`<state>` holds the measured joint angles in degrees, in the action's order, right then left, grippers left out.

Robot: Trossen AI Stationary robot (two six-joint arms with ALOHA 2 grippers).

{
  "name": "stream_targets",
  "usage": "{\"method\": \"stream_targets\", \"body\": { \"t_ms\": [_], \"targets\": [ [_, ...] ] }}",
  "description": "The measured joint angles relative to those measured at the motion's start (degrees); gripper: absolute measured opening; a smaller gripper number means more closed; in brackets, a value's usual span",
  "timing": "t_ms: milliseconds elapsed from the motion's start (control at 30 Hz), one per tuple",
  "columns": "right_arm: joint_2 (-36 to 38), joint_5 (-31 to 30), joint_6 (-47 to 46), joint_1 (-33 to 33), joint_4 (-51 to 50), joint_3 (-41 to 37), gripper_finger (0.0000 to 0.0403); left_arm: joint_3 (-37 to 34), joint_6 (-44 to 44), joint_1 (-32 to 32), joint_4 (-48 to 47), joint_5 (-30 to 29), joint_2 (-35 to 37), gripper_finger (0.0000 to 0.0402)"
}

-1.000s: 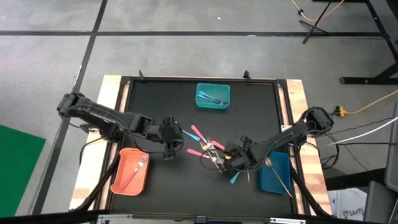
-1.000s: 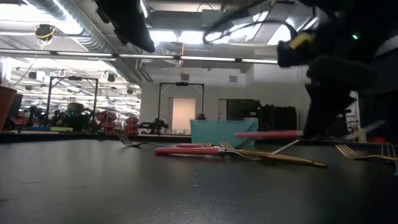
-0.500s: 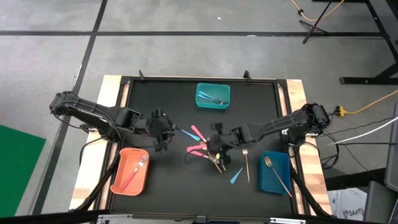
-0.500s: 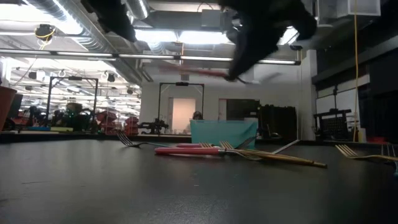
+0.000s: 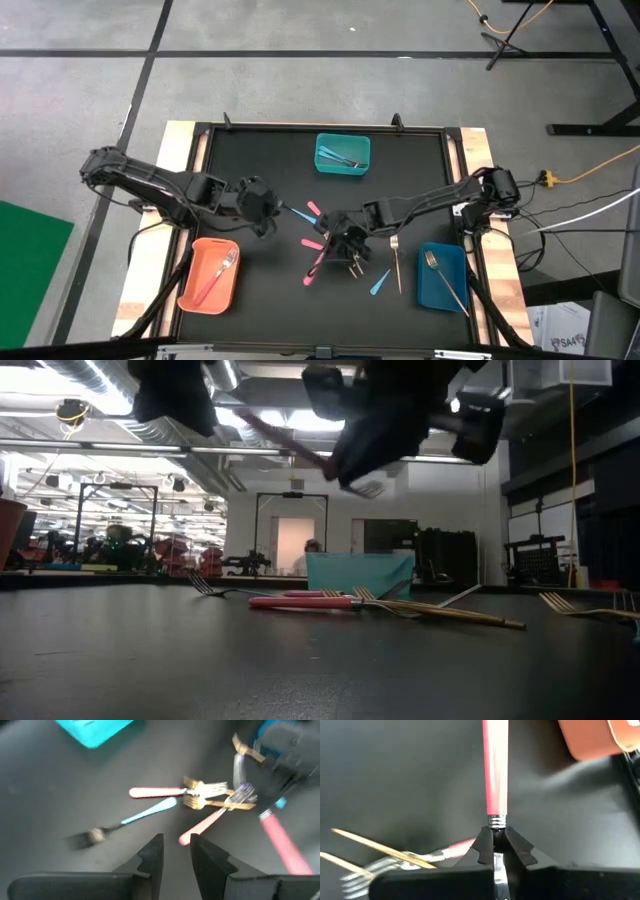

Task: Sort silverware by color (type)
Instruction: Put the pink fork into the orange bin

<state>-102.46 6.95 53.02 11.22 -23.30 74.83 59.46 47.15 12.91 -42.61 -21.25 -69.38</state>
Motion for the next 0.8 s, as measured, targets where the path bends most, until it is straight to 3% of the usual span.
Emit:
{"method": "stream_targets", "body": {
  "t_ms": [133,267,533,800],
  "targets": [
    [-1.0,-7.2,2.9,0.0,0.4,0.0,0.0006,0.0,9.4,0.2,1.6,2.9,-3.0,0.0090],
    [-1.3,-12.1,6.2,0.0,1.2,0.0,0.0006,0.0,12.7,0.1,5.2,7.6,-6.0,0.0091],
    [-1.3,-12.5,5.5,0.0,3.5,0.0,0.0007,0.0,12.8,0.1,16.9,10.0,-10.5,0.0091],
    [-1.3,-15.7,2.5,0.0,8.0,0.0,0.0007,0.0,17.2,0.0,17.8,12.2,-12.0,0.0091]
  ]
}}
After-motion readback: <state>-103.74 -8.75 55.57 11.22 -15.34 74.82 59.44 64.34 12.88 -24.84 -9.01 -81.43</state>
